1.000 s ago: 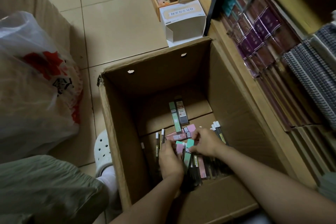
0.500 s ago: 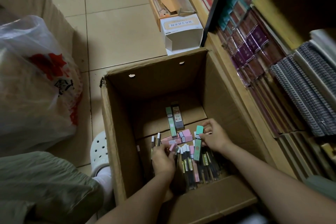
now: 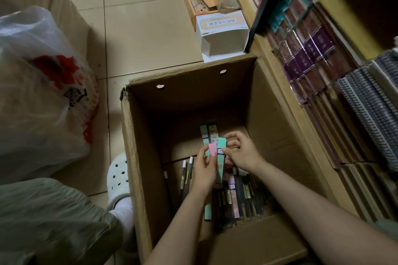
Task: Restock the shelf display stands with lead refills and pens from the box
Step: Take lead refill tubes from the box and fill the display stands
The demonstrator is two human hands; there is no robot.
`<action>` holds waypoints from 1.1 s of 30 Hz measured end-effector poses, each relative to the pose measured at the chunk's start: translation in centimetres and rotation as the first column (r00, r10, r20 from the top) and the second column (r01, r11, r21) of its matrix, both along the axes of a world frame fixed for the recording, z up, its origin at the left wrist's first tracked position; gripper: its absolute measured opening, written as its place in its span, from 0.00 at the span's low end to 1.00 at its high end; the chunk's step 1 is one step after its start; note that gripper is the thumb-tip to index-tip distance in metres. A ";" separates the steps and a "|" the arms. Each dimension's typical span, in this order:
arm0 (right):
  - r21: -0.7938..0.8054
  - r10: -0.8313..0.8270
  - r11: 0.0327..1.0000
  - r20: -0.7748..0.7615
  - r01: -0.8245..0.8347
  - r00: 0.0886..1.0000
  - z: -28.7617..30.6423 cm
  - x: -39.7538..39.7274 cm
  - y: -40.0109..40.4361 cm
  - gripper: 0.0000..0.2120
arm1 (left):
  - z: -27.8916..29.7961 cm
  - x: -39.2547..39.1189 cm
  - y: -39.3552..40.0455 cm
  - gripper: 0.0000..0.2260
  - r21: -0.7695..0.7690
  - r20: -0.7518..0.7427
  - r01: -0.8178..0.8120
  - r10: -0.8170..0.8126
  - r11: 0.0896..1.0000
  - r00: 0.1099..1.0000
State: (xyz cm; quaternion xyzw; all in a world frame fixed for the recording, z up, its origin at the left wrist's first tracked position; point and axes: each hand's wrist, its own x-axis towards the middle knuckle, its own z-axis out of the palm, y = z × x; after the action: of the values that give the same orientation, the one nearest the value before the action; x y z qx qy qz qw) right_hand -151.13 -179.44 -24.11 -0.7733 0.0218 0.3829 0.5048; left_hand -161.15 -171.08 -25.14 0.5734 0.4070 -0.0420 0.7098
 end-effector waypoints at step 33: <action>-0.224 0.133 0.974 0.456 -0.031 0.880 3.7 2.3 0.0 0.24 | 4.4 3.0 2.3 0.12 -0.084 -0.067 -0.124 0.119 0.989 0.991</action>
State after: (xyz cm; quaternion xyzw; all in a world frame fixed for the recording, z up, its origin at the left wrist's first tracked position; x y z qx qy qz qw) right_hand -148.79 -179.46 -20.37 -0.8919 -0.0933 0.2015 0.3940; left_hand -158.18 -168.80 -20.77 0.5140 0.4608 -0.0344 0.7227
